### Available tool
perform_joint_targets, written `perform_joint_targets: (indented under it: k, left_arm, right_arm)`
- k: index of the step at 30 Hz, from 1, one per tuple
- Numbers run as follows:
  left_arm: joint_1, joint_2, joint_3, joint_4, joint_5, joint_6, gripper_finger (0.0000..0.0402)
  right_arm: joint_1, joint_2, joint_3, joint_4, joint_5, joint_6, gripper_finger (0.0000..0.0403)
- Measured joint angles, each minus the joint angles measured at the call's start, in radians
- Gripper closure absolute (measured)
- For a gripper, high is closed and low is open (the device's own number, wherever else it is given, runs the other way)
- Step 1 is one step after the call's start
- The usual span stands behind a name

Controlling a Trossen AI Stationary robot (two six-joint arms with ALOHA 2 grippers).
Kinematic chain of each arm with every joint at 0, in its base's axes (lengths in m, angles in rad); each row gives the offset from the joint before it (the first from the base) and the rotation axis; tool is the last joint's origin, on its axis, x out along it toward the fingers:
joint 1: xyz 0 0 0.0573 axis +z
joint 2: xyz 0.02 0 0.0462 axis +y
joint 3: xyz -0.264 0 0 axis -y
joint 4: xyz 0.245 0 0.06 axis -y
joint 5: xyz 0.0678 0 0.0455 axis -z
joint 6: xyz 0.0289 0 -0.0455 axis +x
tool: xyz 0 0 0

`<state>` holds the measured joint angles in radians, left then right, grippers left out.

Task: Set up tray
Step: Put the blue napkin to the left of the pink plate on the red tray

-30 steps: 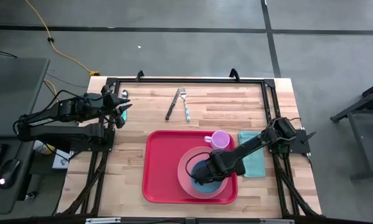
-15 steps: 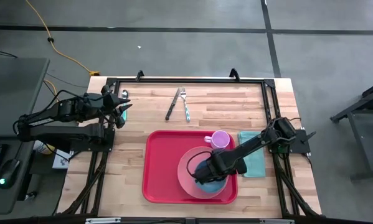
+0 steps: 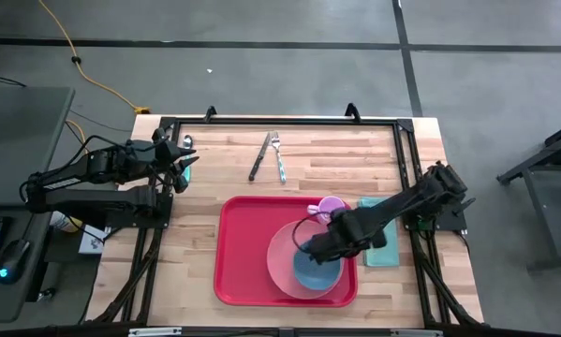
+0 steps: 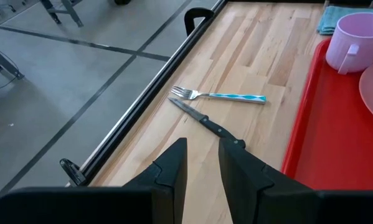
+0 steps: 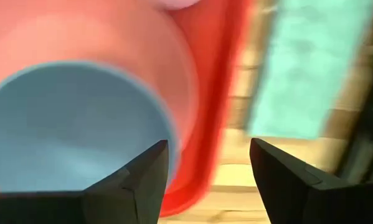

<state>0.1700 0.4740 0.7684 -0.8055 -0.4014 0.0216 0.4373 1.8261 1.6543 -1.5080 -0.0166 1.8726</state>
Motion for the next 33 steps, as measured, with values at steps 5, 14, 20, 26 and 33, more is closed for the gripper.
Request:
perform_joint_targets:
  k: [5,14,20,26,33]
  left_arm:
    - [0.0,0.0,0.0,0.0,0.0,0.0,0.0277]
    - [0.0,0.0,0.0,0.0,0.0,0.0,0.0277]
    - [0.0,0.0,0.0,0.0,0.0,0.0,0.0277]
    - [0.0,0.0,0.0,0.0,0.0,-0.001,0.0277]
    - [0.0,0.0,0.0,0.0,0.0,-0.005,0.0277]
  right_arm:
    - [-0.008,-0.08,-0.049,-0.055,0.005,0.021,0.0198]
    - [-0.004,-0.198,-0.377,0.059,-0.147,0.107,0.0198]
    - [-0.013,-0.243,-0.588,0.345,-0.125,0.11,0.0198]
    - [-0.031,-0.246,-0.727,0.518,-0.158,0.116,0.0198]
    - [-0.038,-0.246,-0.807,0.634,-0.186,0.121,0.0198]
